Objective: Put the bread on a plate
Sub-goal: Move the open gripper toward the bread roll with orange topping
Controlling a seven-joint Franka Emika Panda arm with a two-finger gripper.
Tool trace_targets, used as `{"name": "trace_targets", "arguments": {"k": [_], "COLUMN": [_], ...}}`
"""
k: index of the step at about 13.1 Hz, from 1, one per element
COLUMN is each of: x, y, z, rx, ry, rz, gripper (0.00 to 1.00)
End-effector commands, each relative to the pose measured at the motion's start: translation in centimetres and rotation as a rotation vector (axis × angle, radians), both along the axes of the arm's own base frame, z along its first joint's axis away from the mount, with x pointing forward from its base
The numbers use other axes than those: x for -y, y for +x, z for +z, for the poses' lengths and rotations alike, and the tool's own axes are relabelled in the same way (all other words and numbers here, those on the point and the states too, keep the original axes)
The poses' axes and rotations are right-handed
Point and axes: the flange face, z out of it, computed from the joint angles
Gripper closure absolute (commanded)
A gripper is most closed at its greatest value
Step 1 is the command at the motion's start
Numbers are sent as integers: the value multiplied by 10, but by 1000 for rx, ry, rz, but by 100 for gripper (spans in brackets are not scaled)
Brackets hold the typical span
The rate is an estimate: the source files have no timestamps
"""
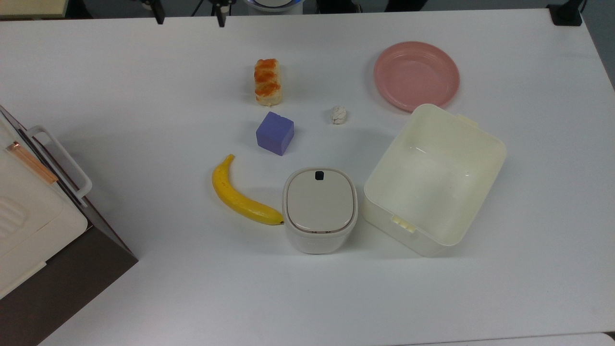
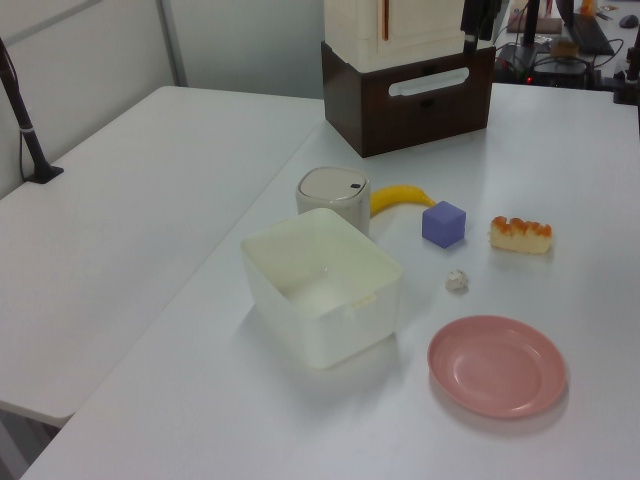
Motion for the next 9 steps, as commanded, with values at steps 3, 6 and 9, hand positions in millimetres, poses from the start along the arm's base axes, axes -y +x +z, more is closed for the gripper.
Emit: {"name": "trace_targets", "arguments": {"k": [3, 6, 9], "x": [-47, -47, -45], "y": [7, 8, 7], "z": [-19, -22, -23], "rx": [-57, -63, -72], "ry": [7, 14, 15], "rz": [98, 95, 91], "gripper": [0, 0, 0]}}
